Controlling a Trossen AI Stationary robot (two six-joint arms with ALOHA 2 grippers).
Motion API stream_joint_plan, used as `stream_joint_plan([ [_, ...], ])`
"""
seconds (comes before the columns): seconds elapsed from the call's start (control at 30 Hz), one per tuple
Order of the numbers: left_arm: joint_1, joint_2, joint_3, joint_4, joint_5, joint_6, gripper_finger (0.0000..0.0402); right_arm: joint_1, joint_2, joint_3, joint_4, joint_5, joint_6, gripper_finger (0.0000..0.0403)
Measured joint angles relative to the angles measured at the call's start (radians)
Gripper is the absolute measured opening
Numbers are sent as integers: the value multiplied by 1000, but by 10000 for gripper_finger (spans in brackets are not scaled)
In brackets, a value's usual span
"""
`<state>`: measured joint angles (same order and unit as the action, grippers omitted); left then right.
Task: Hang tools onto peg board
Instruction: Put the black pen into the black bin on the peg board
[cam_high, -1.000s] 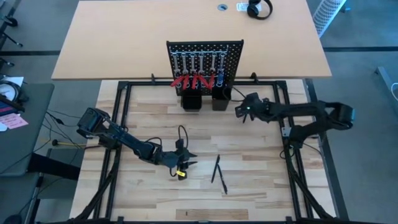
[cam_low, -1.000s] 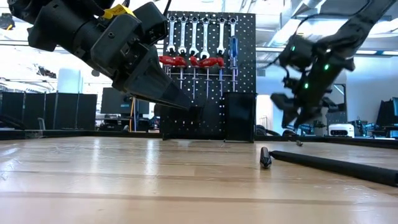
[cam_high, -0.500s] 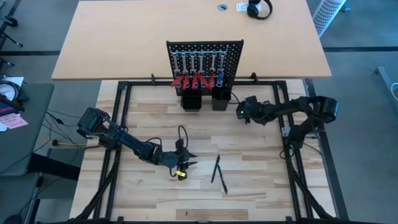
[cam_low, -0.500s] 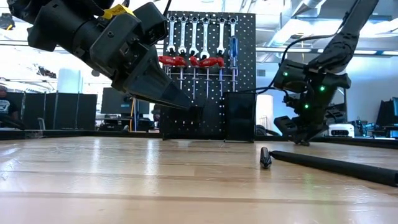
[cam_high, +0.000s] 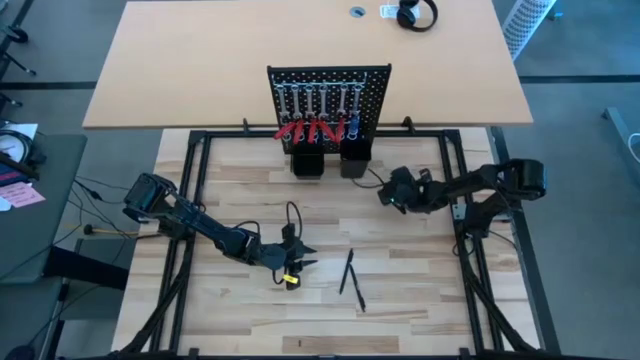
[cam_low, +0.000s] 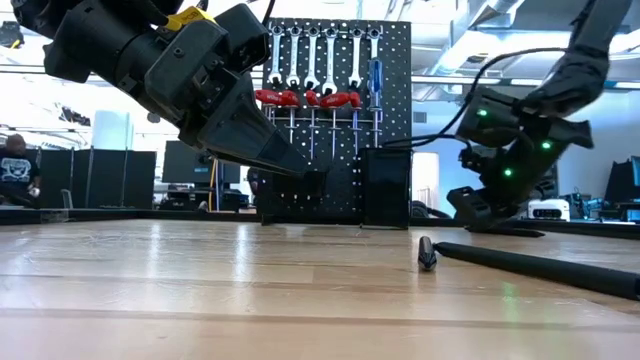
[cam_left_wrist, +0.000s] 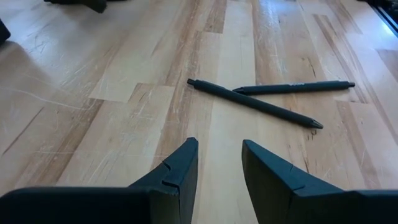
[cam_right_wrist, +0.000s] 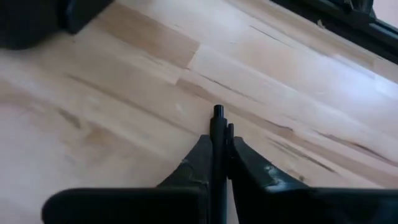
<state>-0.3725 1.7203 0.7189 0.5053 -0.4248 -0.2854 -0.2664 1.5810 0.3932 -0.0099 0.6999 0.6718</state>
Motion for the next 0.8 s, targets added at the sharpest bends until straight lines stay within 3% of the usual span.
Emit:
stream_joint_plan([
  [0.13,0,0,0,0,0,-3,115,64,-15,-34,59,25,12,39],
  [0.27,0,0,0,0,0,-2,115,124,-102,-40,119,-137,-8,13],
  [0.37,0,0,0,0,0,-1,115,155,-202,-49,140,-185,-50,12],
  [0.57,0,0,0,-1,0,0,115,221,-373,-43,290,-125,-151,12],
  [0.8,0,0,0,1,0,1,115,304,-428,-42,436,-105,-232,12],
])
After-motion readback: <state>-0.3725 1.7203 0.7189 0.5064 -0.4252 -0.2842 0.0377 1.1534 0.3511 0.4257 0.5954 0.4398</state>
